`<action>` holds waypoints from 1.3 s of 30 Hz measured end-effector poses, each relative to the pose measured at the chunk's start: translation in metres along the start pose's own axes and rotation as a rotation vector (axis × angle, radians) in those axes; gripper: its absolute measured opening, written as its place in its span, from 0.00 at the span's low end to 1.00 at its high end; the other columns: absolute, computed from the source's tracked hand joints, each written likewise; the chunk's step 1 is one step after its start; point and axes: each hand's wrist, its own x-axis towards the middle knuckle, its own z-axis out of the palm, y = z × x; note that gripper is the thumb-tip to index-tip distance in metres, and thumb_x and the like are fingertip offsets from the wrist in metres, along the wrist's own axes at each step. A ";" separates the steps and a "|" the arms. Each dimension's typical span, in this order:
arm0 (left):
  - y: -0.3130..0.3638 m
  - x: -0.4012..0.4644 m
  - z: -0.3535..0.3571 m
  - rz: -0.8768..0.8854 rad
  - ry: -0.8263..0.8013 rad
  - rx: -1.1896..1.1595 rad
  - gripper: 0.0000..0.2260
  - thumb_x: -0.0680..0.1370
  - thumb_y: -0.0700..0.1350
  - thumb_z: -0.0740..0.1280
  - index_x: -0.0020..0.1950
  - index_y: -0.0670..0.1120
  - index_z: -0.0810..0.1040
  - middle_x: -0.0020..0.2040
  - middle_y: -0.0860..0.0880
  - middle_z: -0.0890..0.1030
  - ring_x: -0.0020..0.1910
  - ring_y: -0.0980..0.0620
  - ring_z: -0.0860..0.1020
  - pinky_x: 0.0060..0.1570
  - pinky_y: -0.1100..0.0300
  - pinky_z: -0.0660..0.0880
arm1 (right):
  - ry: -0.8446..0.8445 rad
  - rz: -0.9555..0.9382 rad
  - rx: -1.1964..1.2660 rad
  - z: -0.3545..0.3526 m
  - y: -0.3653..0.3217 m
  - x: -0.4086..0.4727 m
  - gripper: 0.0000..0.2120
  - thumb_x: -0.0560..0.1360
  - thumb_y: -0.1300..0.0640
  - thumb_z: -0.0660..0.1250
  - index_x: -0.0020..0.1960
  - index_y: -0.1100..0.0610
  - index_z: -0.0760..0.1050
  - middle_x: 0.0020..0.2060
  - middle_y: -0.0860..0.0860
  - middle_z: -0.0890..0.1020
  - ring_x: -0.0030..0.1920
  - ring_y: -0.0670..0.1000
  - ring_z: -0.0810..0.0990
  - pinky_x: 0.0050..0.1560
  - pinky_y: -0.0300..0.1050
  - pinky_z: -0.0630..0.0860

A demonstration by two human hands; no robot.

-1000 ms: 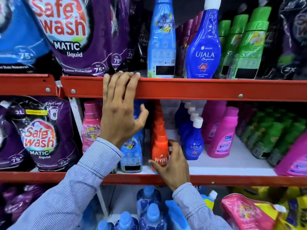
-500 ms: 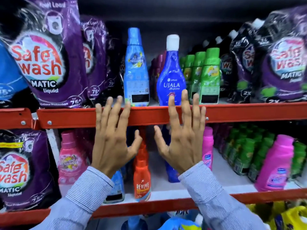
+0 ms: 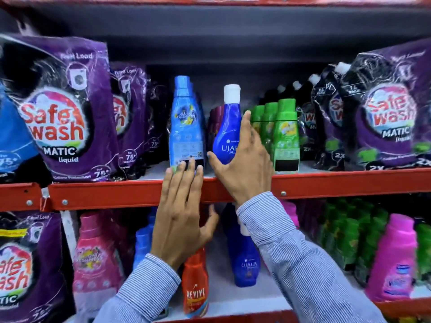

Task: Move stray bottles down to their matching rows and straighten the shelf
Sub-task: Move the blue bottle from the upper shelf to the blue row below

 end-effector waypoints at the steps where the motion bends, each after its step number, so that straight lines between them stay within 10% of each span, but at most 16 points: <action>1: 0.000 0.000 0.000 0.001 -0.001 0.007 0.32 0.72 0.49 0.68 0.74 0.36 0.69 0.75 0.37 0.70 0.76 0.40 0.67 0.80 0.43 0.55 | 0.014 -0.001 0.005 -0.001 0.001 0.001 0.51 0.67 0.40 0.72 0.79 0.54 0.49 0.72 0.54 0.70 0.64 0.59 0.76 0.60 0.52 0.75; 13: 0.002 -0.002 -0.002 -0.023 0.017 0.002 0.31 0.72 0.48 0.70 0.74 0.39 0.70 0.72 0.40 0.75 0.73 0.40 0.71 0.78 0.42 0.61 | 0.428 -0.111 0.237 -0.071 0.012 -0.034 0.45 0.65 0.47 0.78 0.73 0.66 0.64 0.66 0.57 0.77 0.63 0.52 0.77 0.67 0.30 0.65; 30: 0.010 -0.004 0.005 -0.086 0.082 -0.047 0.29 0.72 0.48 0.70 0.72 0.37 0.72 0.69 0.39 0.76 0.71 0.38 0.71 0.79 0.41 0.58 | -0.310 0.217 0.105 0.018 0.130 -0.201 0.43 0.62 0.42 0.76 0.72 0.57 0.66 0.65 0.54 0.76 0.63 0.54 0.75 0.63 0.36 0.66; 39: 0.009 -0.003 0.004 -0.093 0.064 -0.044 0.28 0.74 0.48 0.69 0.72 0.37 0.72 0.69 0.39 0.76 0.71 0.39 0.71 0.80 0.42 0.57 | -0.382 0.301 0.082 0.041 0.142 -0.226 0.41 0.63 0.43 0.77 0.69 0.54 0.64 0.62 0.52 0.76 0.59 0.55 0.77 0.55 0.48 0.77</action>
